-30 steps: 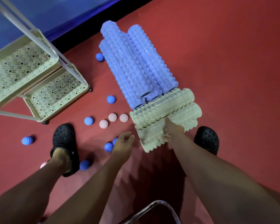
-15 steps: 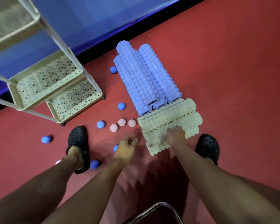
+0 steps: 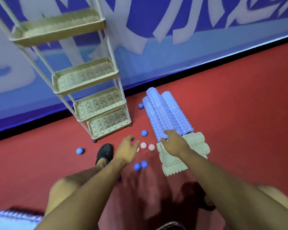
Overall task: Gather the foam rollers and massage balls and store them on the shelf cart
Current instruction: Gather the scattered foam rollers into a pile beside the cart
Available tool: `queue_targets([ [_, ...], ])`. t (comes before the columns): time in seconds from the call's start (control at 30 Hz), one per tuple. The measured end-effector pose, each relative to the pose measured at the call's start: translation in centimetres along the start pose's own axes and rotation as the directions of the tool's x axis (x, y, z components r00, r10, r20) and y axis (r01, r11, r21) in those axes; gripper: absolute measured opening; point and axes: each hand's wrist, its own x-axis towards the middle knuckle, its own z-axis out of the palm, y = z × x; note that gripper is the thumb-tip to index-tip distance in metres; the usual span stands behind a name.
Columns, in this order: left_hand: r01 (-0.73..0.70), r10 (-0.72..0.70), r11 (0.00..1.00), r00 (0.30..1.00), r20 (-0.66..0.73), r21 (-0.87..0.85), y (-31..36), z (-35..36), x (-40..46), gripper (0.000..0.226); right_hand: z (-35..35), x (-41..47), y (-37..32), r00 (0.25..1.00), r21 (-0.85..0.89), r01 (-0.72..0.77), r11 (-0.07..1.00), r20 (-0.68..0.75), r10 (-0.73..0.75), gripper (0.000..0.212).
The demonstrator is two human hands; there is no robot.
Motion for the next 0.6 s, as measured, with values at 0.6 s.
queue_targets([
  [0.6, -0.063, 0.063, 0.998, 0.994, -0.087, -0.001, -2.6, -6.7, 1.5, 0.047, -0.9, 1.6, -7.8, 0.990, -0.253, 0.137, 0.958, 0.009, -0.140, 0.055],
])
